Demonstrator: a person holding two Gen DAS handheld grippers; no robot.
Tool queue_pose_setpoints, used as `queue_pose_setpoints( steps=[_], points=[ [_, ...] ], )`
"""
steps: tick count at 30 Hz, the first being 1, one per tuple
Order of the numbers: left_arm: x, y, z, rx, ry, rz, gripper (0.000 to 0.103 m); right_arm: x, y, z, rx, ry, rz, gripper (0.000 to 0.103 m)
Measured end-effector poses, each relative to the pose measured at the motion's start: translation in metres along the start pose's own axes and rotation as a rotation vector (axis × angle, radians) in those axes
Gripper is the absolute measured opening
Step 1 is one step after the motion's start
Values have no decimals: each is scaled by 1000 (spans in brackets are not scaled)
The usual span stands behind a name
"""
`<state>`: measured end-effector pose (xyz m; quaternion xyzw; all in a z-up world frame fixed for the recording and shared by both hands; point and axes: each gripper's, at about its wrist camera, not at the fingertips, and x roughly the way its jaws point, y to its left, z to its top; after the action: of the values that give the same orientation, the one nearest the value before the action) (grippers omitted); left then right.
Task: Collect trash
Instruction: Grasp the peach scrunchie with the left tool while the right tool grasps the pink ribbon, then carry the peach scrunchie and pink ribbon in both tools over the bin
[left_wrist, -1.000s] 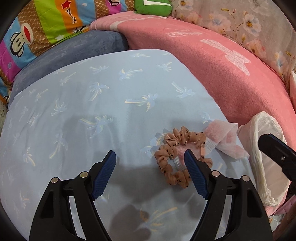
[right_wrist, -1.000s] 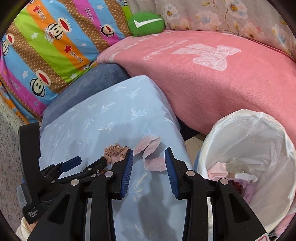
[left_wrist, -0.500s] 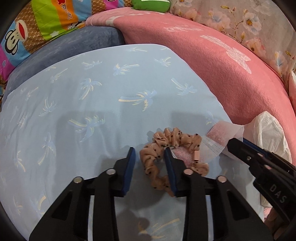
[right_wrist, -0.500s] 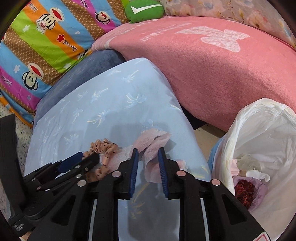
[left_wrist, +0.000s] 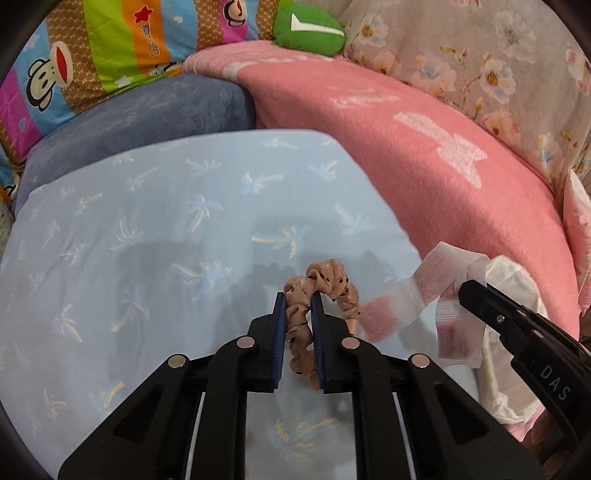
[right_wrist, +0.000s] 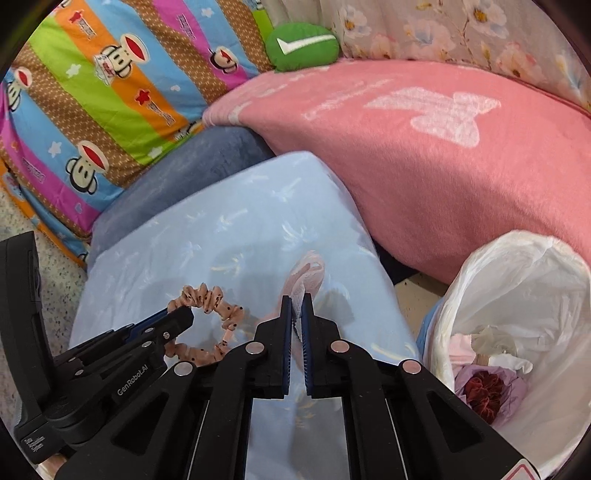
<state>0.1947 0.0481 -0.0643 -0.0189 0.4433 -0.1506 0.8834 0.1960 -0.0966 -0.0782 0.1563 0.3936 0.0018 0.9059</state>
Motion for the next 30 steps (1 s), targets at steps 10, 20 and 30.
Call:
queue_pose_setpoints(
  steps=[10, 20, 30],
  points=[
    [-69, -27, 19, 26, -146, -45, 13, -94, 12, 27, -21, -174, 53, 5],
    [-112, -66, 23, 85, -228, -105, 13, -173, 8, 31, -33, -307, 60, 5],
    [-129, -101, 18, 144, -256, -147, 13, -218, -16, 24, -10, -374, 38, 3]
  ],
)
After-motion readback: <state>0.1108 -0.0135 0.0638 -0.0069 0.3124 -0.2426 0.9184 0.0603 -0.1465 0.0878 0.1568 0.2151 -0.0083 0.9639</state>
